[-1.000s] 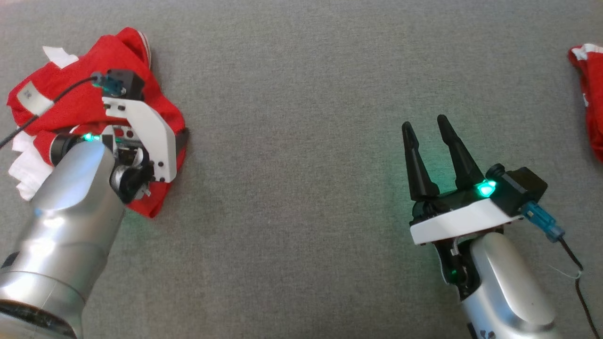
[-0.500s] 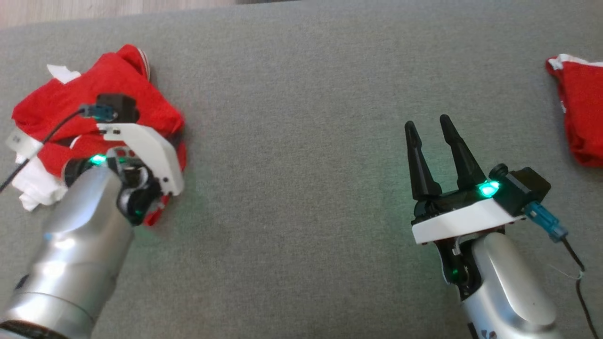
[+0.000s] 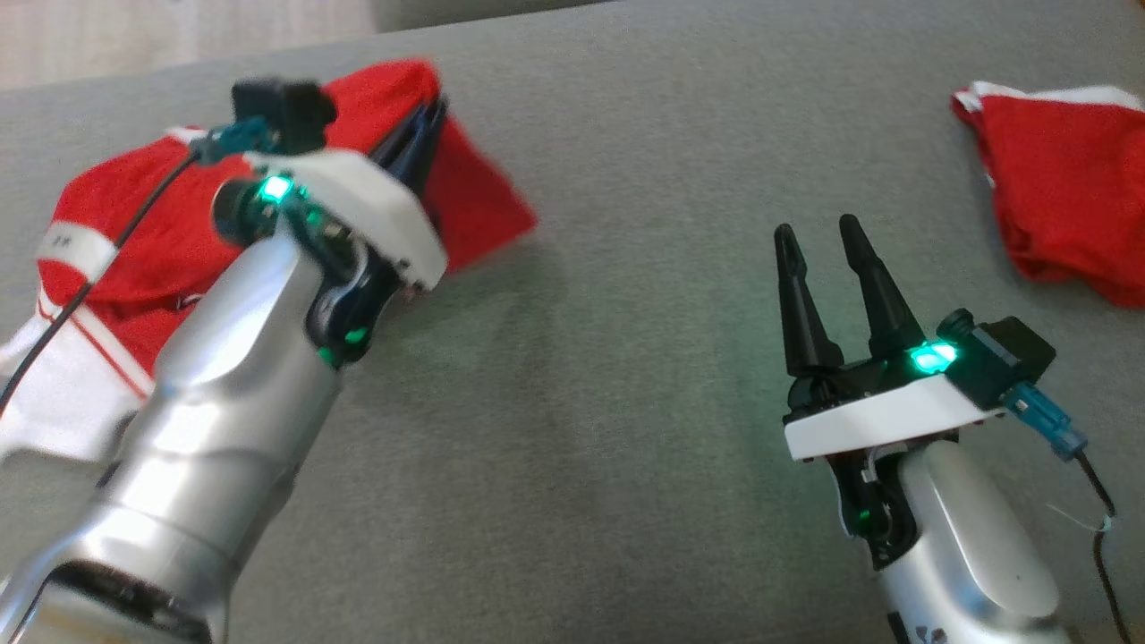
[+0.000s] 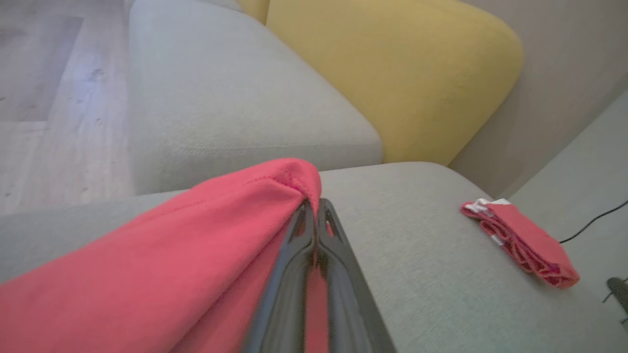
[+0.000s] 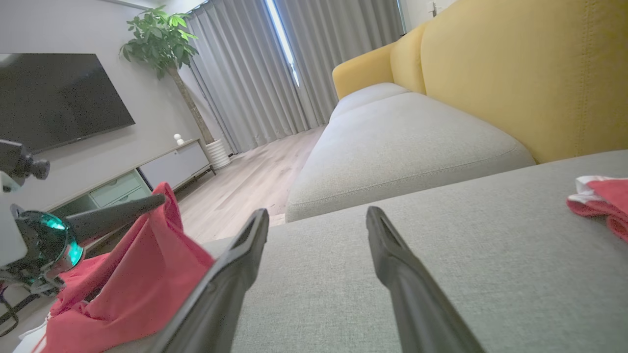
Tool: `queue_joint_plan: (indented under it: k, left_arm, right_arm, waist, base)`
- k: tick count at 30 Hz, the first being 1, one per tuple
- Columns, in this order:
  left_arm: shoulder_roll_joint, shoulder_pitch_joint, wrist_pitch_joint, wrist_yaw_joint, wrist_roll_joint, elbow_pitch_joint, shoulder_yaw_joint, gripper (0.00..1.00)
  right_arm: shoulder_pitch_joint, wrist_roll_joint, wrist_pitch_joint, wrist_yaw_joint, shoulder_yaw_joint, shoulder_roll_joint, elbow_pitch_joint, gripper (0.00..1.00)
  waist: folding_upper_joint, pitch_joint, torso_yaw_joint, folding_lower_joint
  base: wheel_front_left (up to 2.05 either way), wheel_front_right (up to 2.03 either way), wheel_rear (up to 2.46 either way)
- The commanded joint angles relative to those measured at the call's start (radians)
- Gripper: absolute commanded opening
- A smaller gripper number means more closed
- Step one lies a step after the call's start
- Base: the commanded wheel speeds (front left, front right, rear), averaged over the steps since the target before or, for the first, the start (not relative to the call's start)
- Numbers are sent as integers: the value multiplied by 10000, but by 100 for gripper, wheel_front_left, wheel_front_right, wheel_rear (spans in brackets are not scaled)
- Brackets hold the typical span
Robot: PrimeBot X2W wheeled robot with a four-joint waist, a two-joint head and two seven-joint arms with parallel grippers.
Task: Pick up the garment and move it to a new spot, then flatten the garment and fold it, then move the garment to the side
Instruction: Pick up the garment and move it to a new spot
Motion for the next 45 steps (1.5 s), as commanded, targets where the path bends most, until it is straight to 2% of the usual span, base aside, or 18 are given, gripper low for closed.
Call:
queue_joint_plan:
  k: [1, 10, 15, 16, 17, 21, 26, 36, 40, 45]
  left_arm:
    - [176, -647, -153, 16, 0, -350, 234, 0]
    - [-986, -1633, -1443, 50, 47, -503, 341, 0]
    - [-1412, -1893, -1865, 41, -149, -431, 151, 0]
    - [-1450, -1916, -1887, 38, -179, -382, 69, 19]
    - [-1471, -1940, -1944, 42, -147, -272, 7, 100]
    - [-1417, -1913, -2293, 46, 25, 187, -103, 100]
    - [-882, -1675, -2798, 38, 96, 632, -7, 100]
    - [751, -265, -3658, 71, 347, 463, 212, 100]
    - [1346, 886, -3801, 327, 429, 48, 516, 100]
    - [1667, 2889, -3844, 812, 343, -853, 1096, 100]
  right_arm:
    - [-169, 53, -109, -9, 245, 24, -365, 100]
    - [-405, 415, -109, -9, 538, 24, -575, 100]
    - [-443, 519, -109, -9, 667, 24, -604, 100]
    - [-441, 530, -109, -9, 665, 24, -599, 100]
    - [-434, 542, -109, -9, 659, 24, -593, 100]
    - [-380, 557, -109, -9, 592, 24, -569, 100]
    - [-239, 437, -109, -9, 423, 24, -519, 100]
    - [113, -93, -109, -9, -274, 24, -268, 100]
    - [386, -345, -109, -9, -538, 24, -86, 100]
    - [765, -518, -109, -9, -779, 24, 63, 100]
  waist:
    - [0, 135, -234, 0]
    - [0, 492, -1269, 0]
    - [0, 510, -1580, 0]
    - [0, 495, -1597, 0]
    - [0, 474, -1604, 0]
    - [0, 355, -1483, 0]
    - [0, 113, -1054, 0]
    - [0, -712, 359, 0]
    - [0, -1162, 844, 0]
    - [0, -1620, 1227, 0]
  base:
    - [0, 0, 0]
    - [0, 0, 0]
    - [0, 0, 0]
    - [0, 0, 0]
    - [0, 0, 0]
    - [0, 0, 0]
    - [0, 0, 0]
    - [0, 0, 0]
    - [0, 0, 0]
    - [0, 0, 0]
